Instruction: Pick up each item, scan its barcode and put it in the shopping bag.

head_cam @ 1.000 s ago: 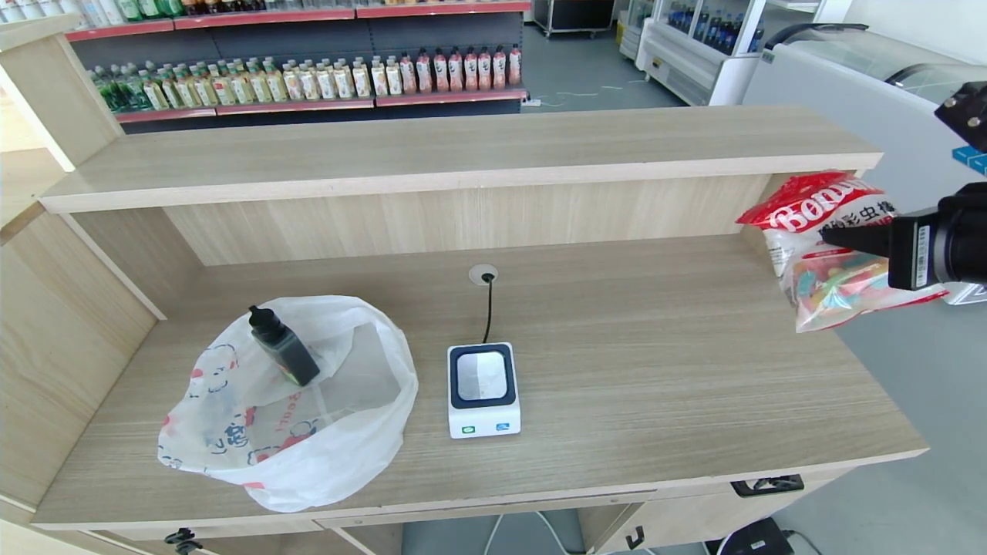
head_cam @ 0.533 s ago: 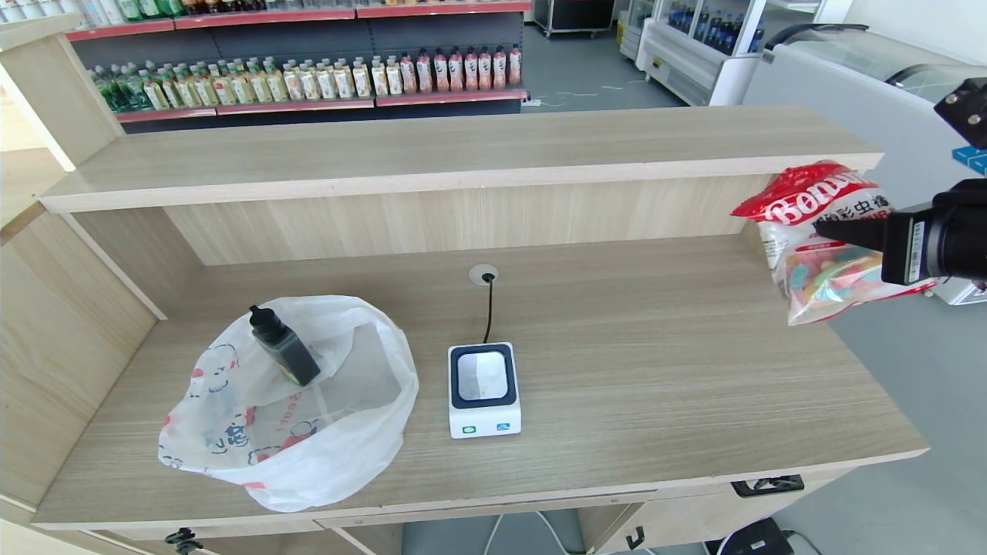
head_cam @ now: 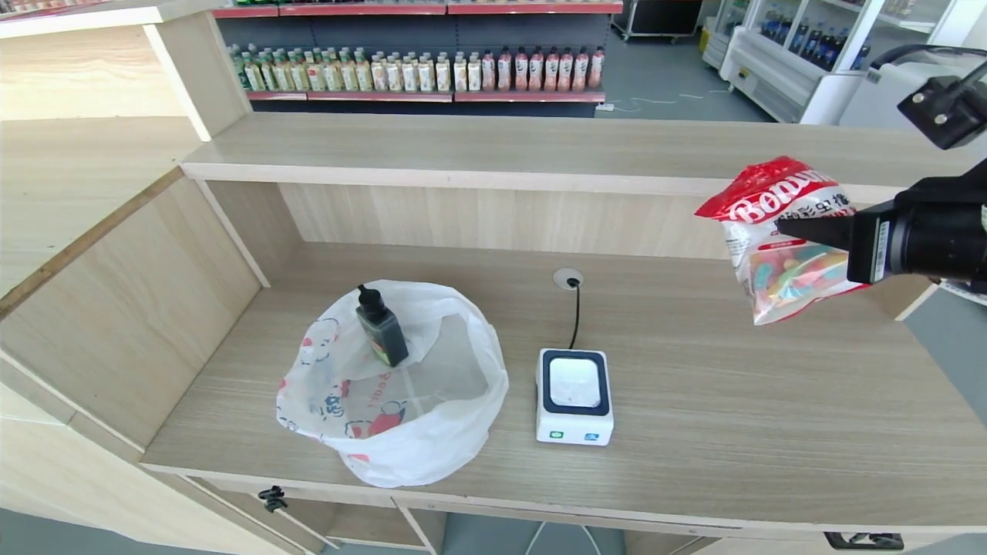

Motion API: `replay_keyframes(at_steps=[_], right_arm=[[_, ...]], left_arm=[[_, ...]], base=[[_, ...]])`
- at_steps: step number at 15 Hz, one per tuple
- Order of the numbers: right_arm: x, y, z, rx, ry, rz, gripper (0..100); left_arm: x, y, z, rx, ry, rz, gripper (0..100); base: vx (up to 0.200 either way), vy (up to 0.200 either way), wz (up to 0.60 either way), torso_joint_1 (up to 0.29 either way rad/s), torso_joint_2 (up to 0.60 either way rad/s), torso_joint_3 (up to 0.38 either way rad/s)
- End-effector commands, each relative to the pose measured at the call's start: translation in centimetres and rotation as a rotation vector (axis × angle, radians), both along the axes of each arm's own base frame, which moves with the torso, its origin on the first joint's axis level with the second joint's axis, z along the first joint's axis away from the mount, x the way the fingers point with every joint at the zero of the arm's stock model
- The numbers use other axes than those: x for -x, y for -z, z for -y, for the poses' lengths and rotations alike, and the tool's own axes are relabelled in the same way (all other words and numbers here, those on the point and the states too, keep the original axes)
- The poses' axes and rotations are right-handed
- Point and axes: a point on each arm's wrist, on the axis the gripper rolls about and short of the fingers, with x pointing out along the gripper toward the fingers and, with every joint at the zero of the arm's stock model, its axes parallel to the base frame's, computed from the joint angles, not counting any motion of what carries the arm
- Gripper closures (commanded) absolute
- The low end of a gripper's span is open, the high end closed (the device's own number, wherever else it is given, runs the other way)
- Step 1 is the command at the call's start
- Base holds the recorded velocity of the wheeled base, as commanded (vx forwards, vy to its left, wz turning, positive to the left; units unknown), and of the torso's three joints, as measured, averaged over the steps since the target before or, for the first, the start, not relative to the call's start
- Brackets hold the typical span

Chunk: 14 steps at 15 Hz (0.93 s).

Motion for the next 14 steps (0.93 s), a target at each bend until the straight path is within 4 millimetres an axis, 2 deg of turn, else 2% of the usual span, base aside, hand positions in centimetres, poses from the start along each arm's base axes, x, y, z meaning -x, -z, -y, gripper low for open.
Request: replay_keyframes(at_steps=[1, 4, 6, 7, 8, 14], right_arm=[[-0.5, 0.9, -0.2, -0.001, -0.024, -0.033, 100], [-2.1, 3.5, -1.7, -0.004, -0.078, -0.018, 100], [-4.2, 6.4, -2.7, -0.019, -0.098, 0.063, 100], [-4.6, 7.7, -3.1, -0.029, -0.118, 0.099, 100], [-4.5, 8.8, -3.6, -0.028, -0.151, 0.107, 100], [-3.0, 11.3, -4.3, -0.037, -0.245, 0.038, 100]], left_arm=[[0.0, 0.0, 0.0, 0.0, 0.0, 0.001, 0], [0.0, 0.0, 0.0, 0.0, 0.0, 0.001, 0], [0.0, 0.0, 0.0, 0.001, 0.0, 0.001, 0], [0.0, 0.0, 0.0, 0.0, 0.0, 0.001, 0], [0.0, 0.0, 0.0, 0.001, 0.0, 0.001, 0], [0.0, 0.0, 0.0, 0.001, 0.0, 0.001, 0]], base=[[0.0, 0.0, 0.0, 0.0, 0.0, 0.0], [0.0, 0.0, 0.0, 0.0, 0.0, 0.0], [0.0, 0.0, 0.0, 0.0, 0.0, 0.0], [0.0, 0.0, 0.0, 0.0, 0.0, 0.0], [0.0, 0.0, 0.0, 0.0, 0.0, 0.0], [0.0, 0.0, 0.0, 0.0, 0.0, 0.0]])
